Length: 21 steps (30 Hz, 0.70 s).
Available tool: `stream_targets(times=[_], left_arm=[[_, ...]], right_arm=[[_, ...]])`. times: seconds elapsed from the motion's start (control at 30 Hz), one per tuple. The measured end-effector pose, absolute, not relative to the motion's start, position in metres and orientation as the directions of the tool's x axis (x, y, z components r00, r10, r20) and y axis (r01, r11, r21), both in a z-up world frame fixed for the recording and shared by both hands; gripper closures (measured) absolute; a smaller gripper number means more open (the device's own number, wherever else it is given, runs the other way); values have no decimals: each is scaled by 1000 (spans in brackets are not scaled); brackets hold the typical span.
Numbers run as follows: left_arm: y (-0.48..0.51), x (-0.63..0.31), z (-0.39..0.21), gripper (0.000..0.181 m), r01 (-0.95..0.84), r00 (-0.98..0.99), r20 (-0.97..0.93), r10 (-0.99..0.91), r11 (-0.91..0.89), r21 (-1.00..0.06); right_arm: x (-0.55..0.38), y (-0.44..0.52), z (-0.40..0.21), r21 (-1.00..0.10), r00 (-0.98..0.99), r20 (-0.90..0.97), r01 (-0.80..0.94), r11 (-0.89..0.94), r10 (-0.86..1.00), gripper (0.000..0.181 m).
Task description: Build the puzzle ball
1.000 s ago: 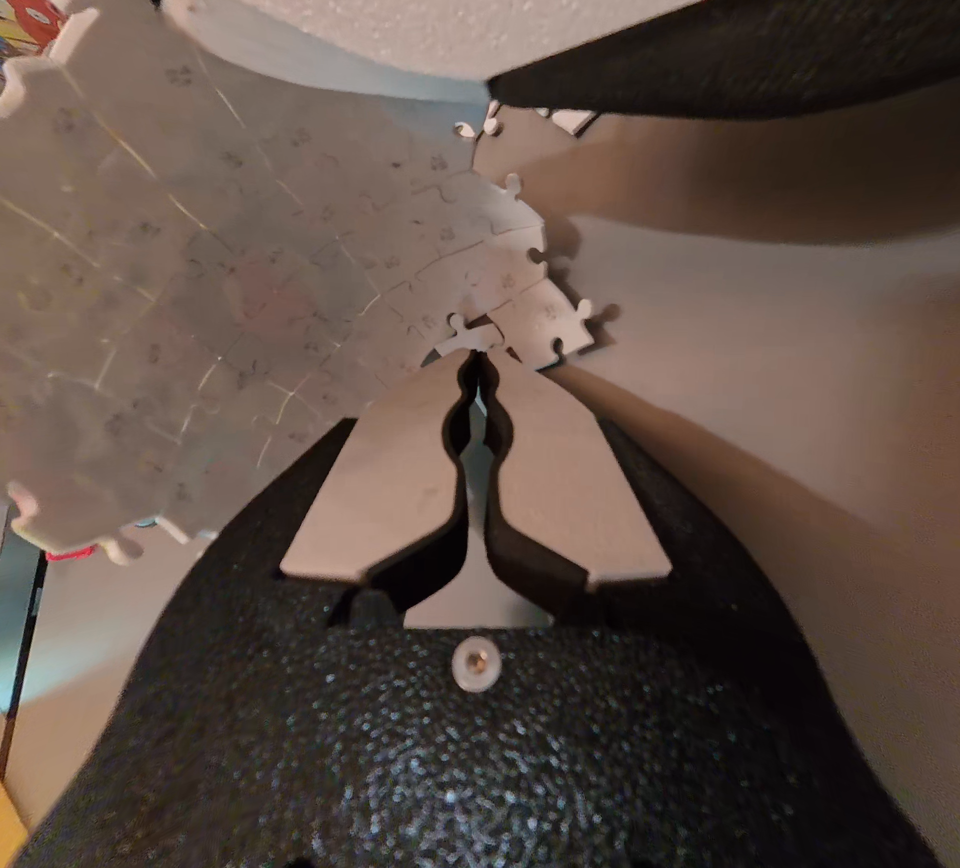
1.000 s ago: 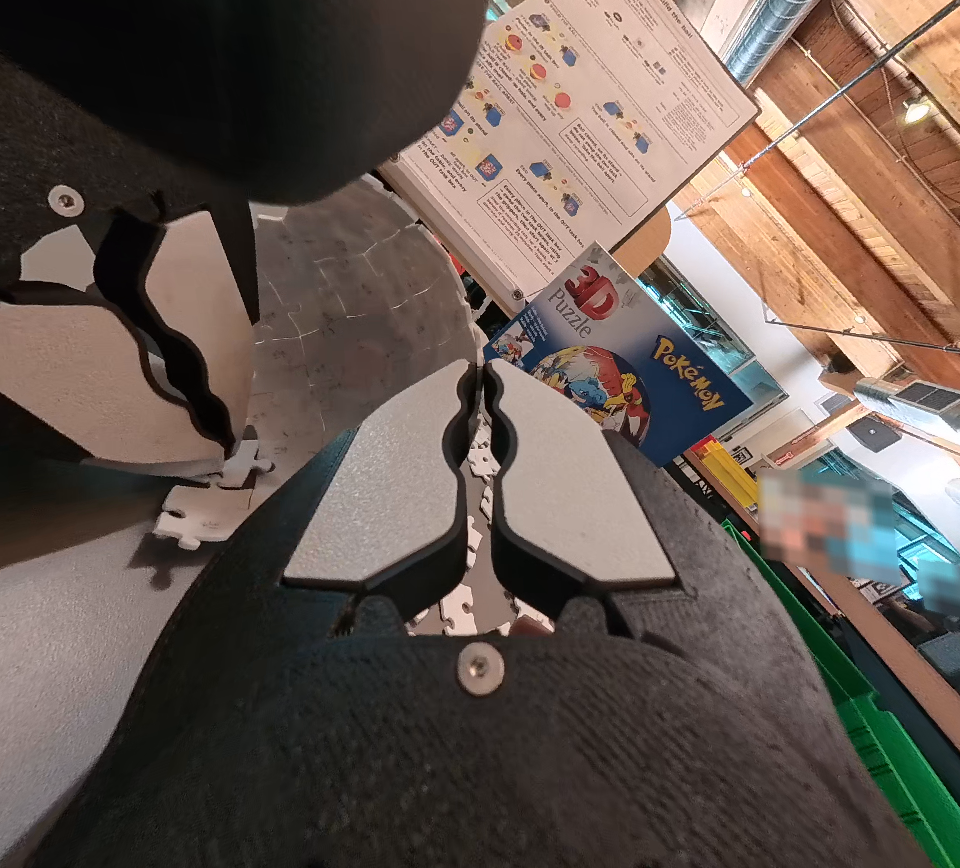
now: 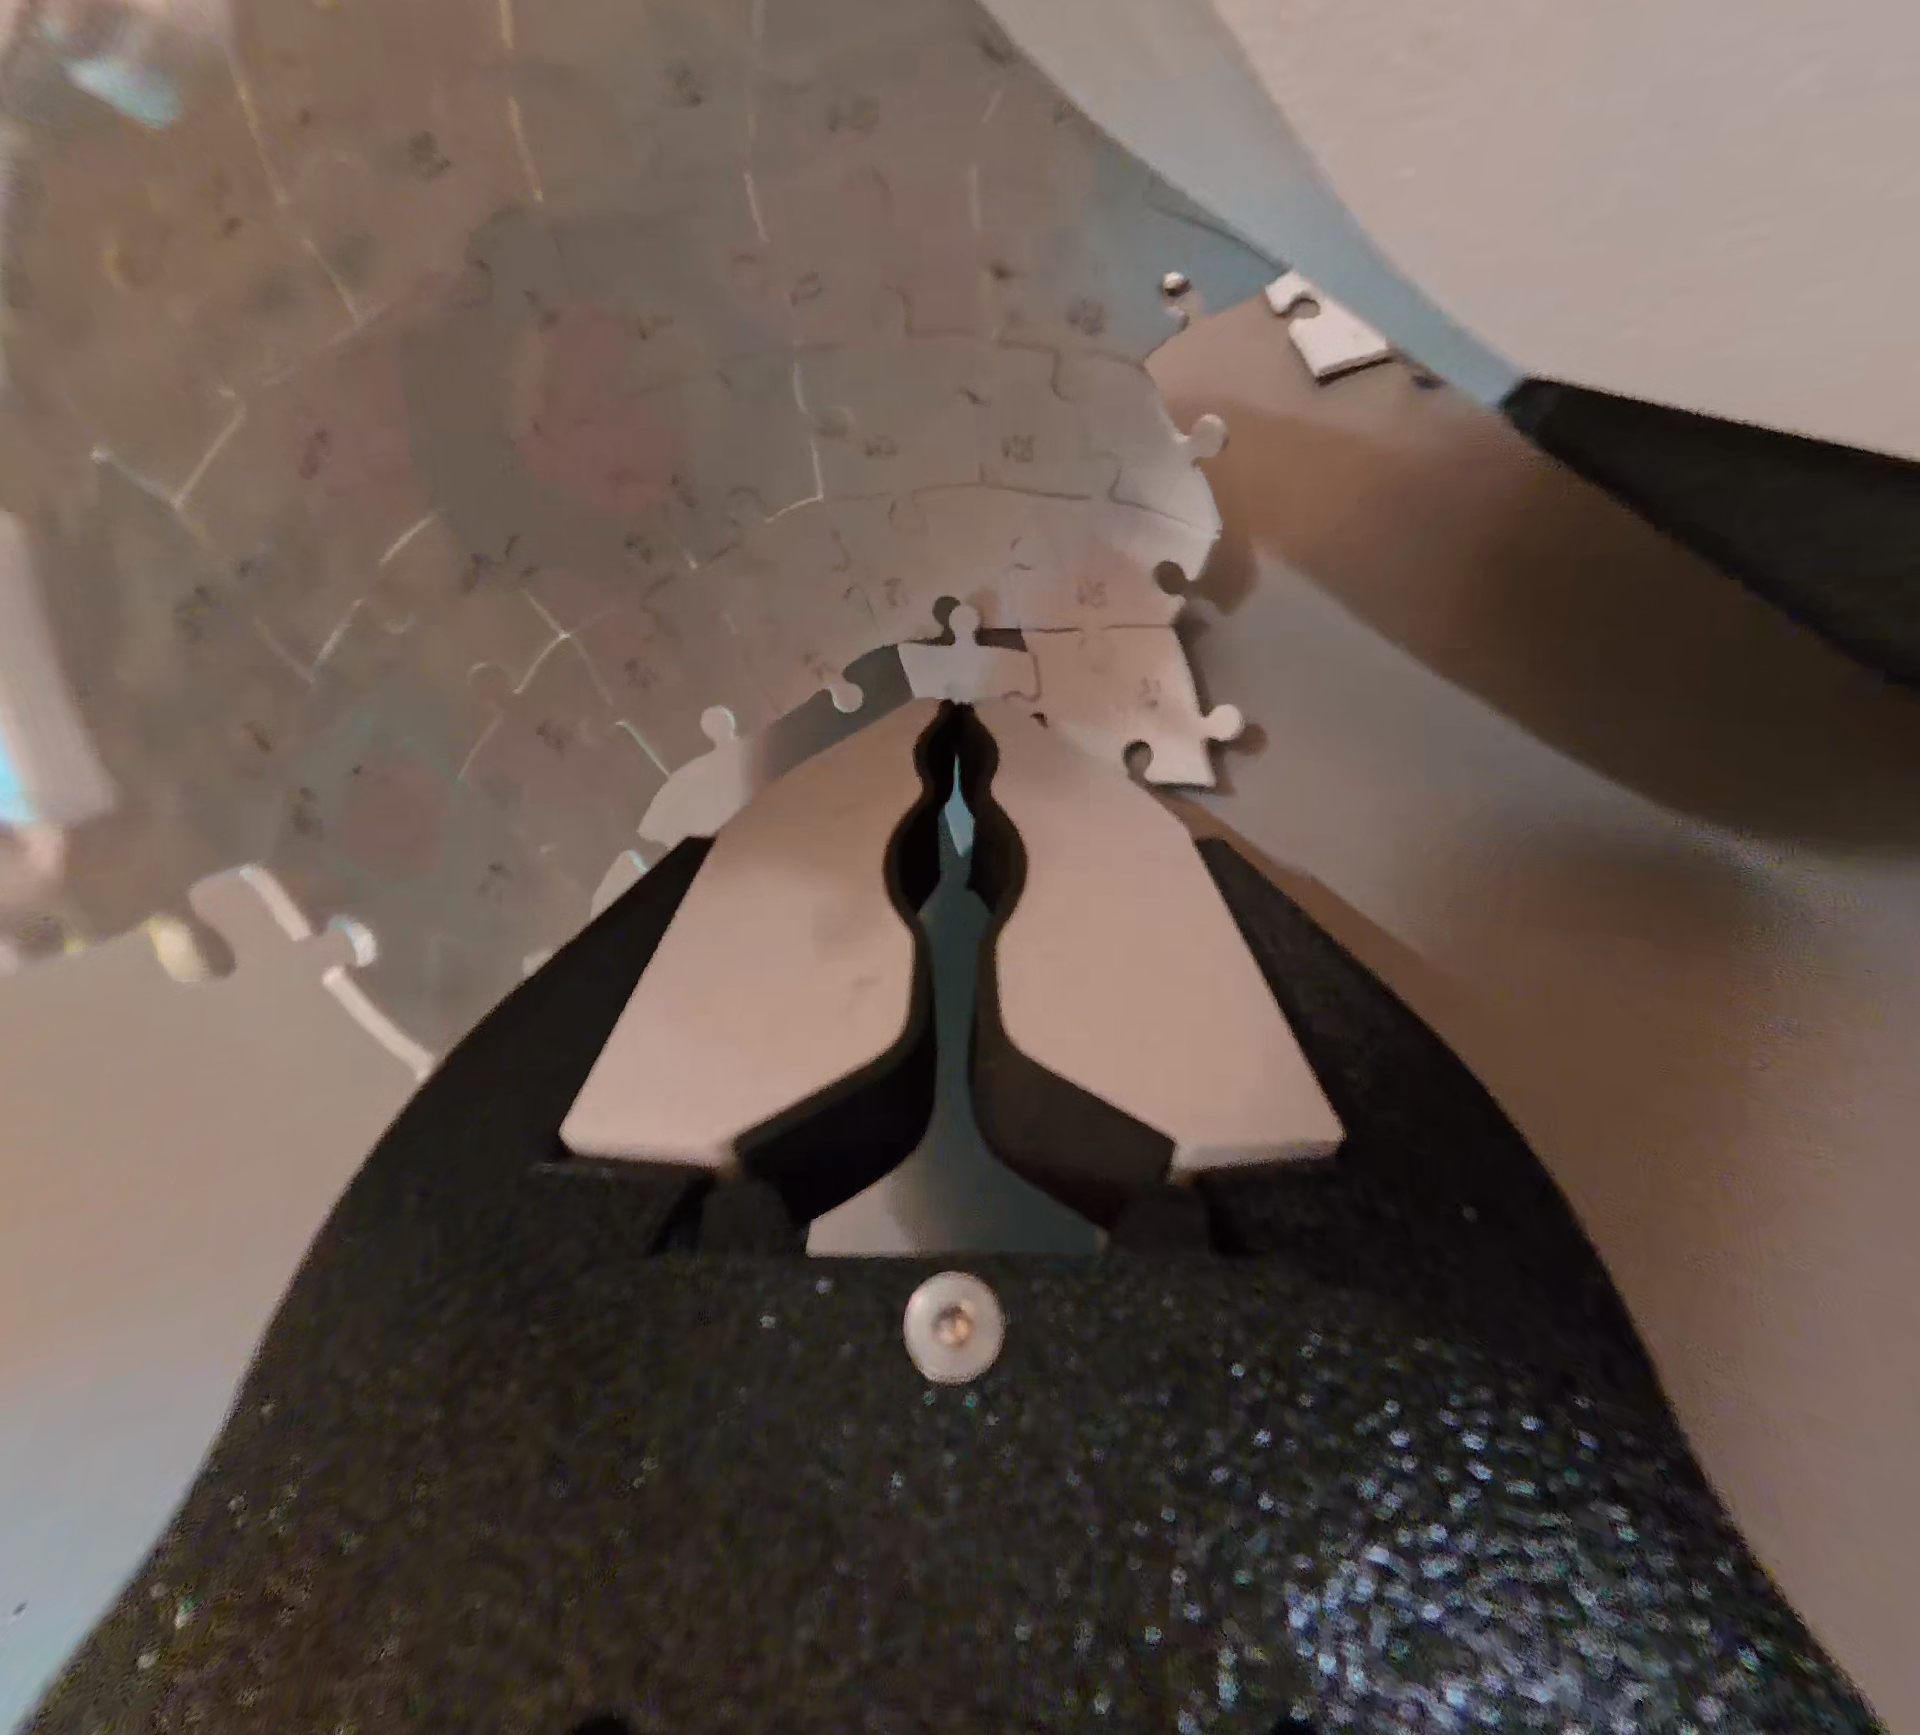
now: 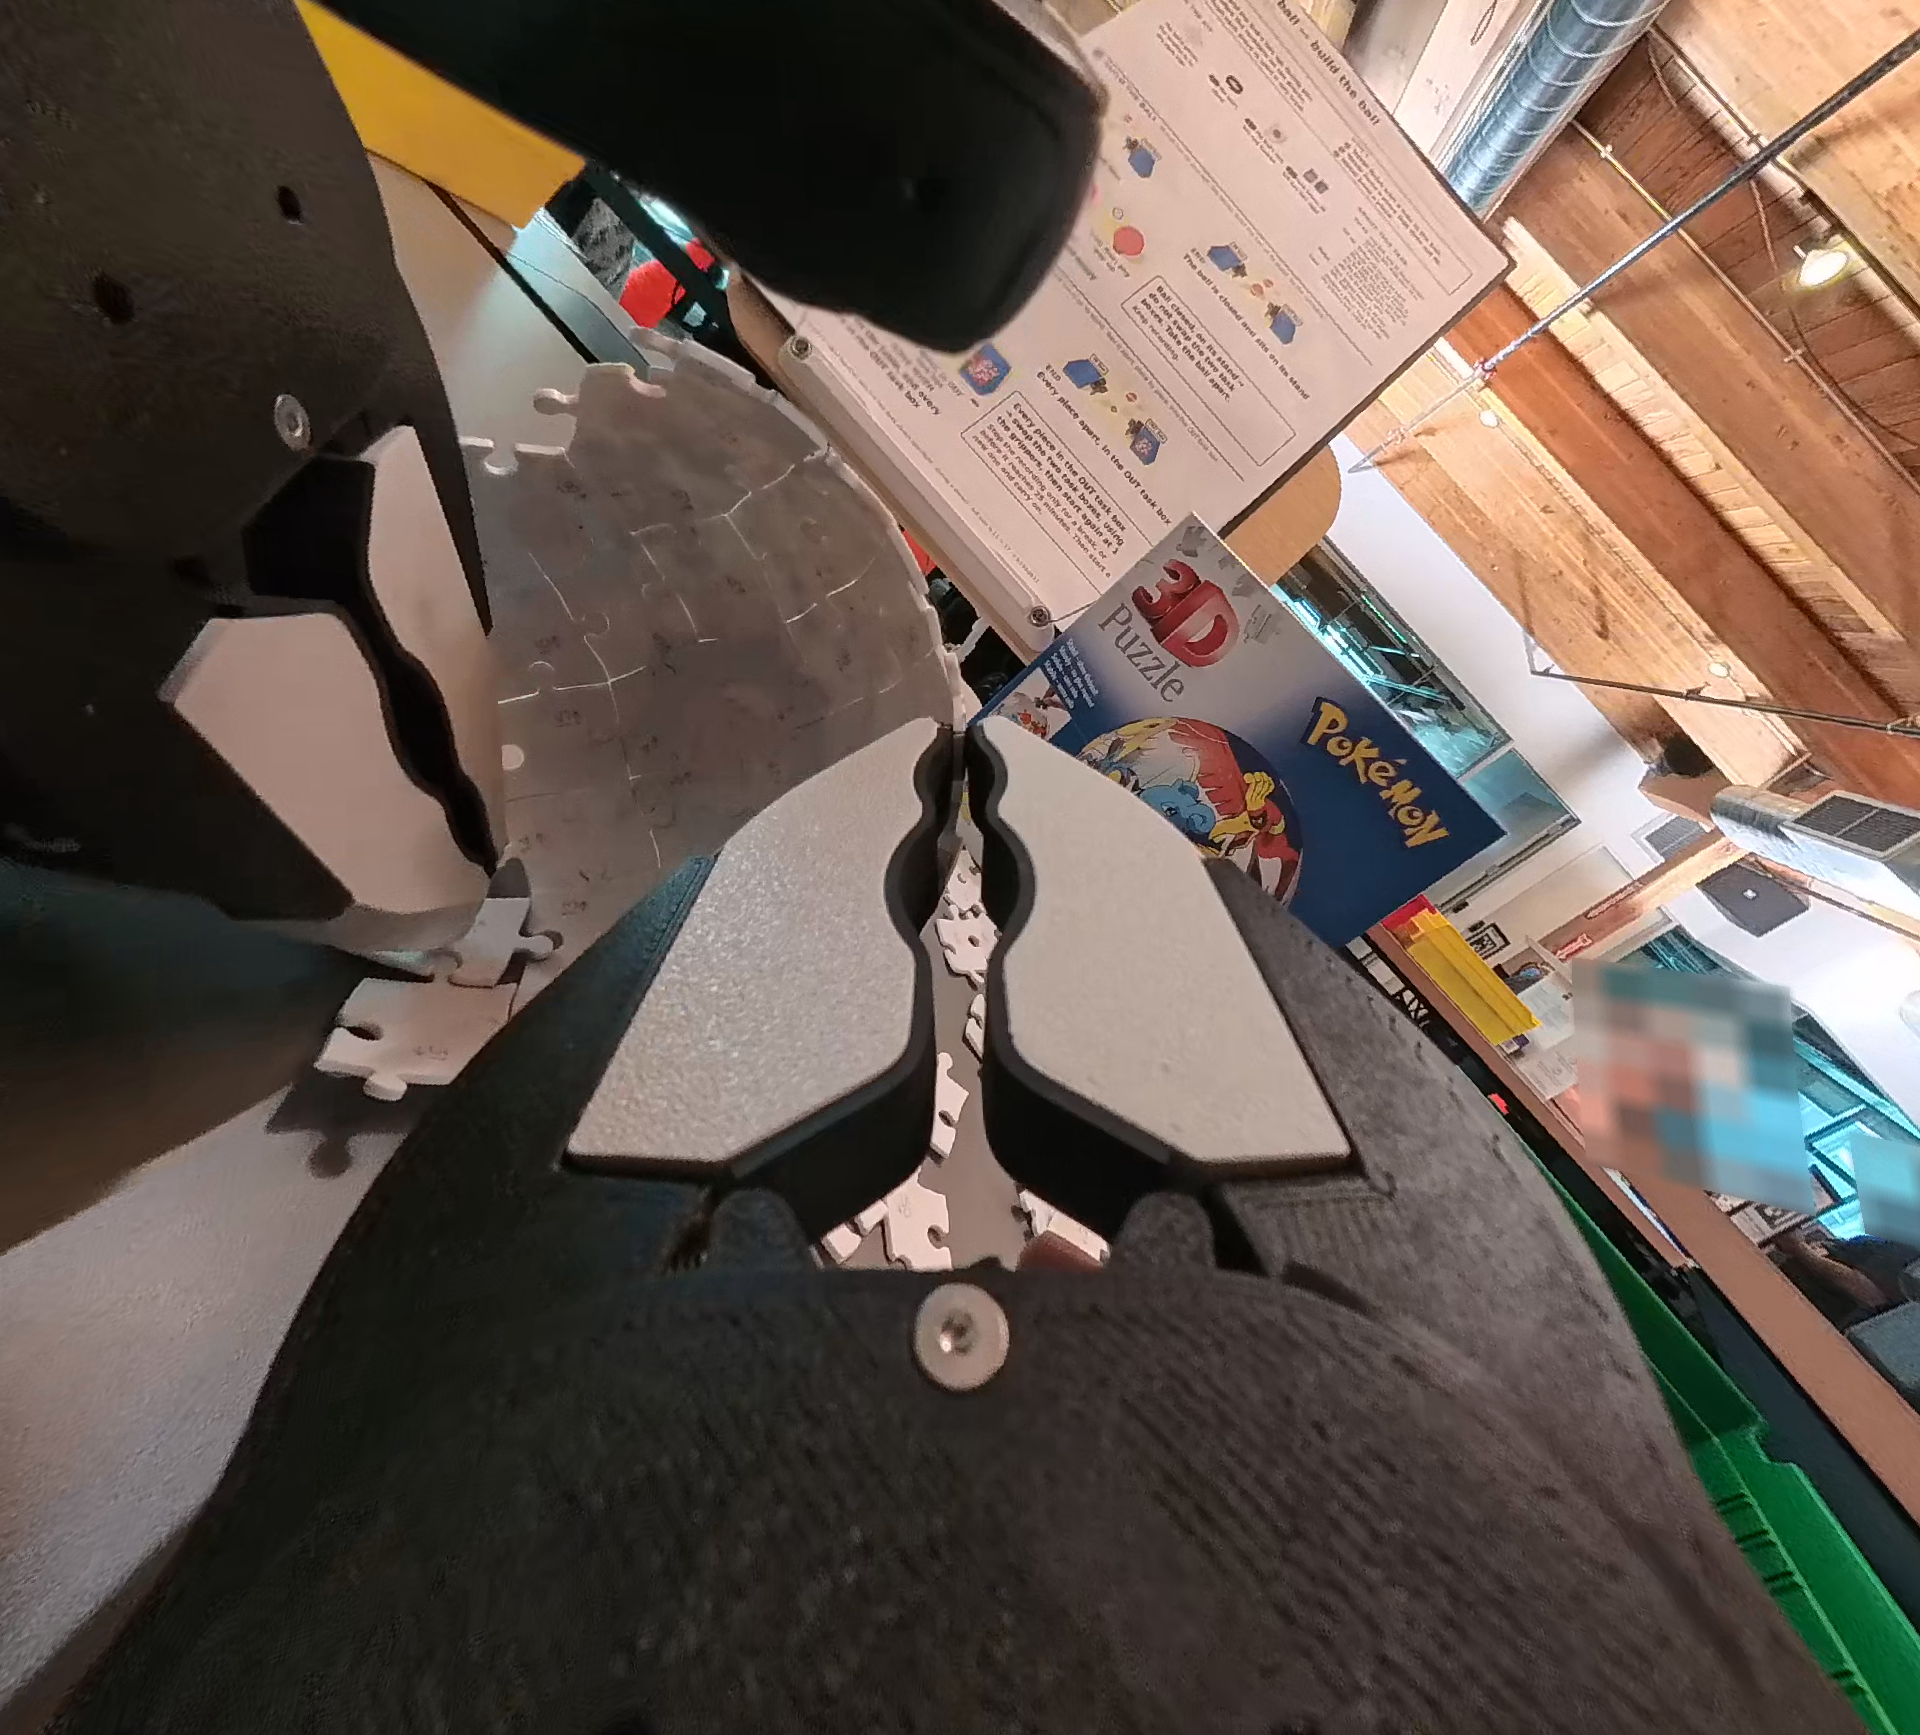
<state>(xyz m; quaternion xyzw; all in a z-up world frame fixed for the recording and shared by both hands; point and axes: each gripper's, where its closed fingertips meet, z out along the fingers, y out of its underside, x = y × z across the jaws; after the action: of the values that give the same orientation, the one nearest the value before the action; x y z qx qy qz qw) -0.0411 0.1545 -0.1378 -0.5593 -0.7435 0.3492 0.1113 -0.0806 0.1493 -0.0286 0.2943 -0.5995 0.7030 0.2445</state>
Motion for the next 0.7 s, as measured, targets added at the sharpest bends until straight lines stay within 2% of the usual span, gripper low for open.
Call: stream_targets(times=[0.3, 0.47, 0.7], left_arm=[[150, -45, -131, 181, 757, -259, -350, 900, -35, -653], [148, -44, -136, 181, 769, -257, -362, 896, -37, -638], [145, -40, -136, 181, 764, -336, -317, 887, 60, -642]], right_arm=[[-81, 149, -29, -701, -710, 705, -694, -161, -10, 179], [-81, 149, -29, -703, -711, 703, -693, -162, -10, 179], [-81, 149, -30, -703, -710, 704, -694, -157, -11, 179]])
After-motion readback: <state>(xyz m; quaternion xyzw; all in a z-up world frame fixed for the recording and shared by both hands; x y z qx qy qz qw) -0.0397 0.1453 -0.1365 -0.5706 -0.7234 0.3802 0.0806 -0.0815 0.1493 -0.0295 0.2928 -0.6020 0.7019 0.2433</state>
